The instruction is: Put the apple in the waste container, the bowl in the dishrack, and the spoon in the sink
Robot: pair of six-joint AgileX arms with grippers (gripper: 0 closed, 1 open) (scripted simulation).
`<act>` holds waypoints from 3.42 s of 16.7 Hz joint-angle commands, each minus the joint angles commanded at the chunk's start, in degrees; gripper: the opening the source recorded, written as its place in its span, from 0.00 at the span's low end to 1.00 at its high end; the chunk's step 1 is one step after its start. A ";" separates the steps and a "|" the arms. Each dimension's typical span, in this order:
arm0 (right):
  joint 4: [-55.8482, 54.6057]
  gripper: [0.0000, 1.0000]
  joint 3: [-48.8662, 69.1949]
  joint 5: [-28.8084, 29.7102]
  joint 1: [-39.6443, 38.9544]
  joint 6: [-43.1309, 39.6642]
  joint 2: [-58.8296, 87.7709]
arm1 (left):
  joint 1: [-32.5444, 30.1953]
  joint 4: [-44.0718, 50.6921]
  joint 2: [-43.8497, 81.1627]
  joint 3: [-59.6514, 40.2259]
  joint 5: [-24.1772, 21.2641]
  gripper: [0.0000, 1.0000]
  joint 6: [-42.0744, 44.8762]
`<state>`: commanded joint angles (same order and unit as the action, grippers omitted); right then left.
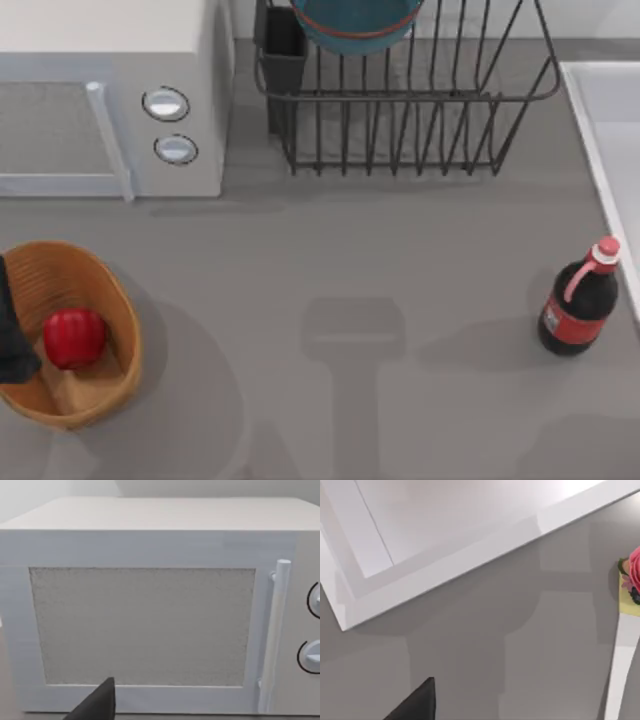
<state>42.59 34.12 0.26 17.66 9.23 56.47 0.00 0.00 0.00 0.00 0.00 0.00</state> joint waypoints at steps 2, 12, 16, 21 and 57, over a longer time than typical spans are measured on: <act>6.77 1.00 5.14 -0.01 2.67 1.40 8.81 | 0.00 0.00 0.00 0.00 0.00 1.00 0.00; 18.12 1.00 15.29 -0.06 8.37 4.34 21.96 | 0.00 0.00 0.00 0.00 0.00 1.00 0.00; 15.92 1.00 13.79 -0.07 8.25 4.46 22.85 | 0.00 0.00 0.00 0.00 0.00 1.00 0.00; 3.46 1.00 7.44 -0.08 8.23 4.55 28.75 | 0.00 0.00 0.00 0.00 0.00 1.00 0.00; -1.14 0.00 5.50 0.32 8.20 4.61 29.46 | 0.00 0.00 0.00 0.00 0.00 1.00 0.00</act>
<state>41.45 39.62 0.58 25.86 13.84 85.93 0.00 0.00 0.00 0.00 0.00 0.00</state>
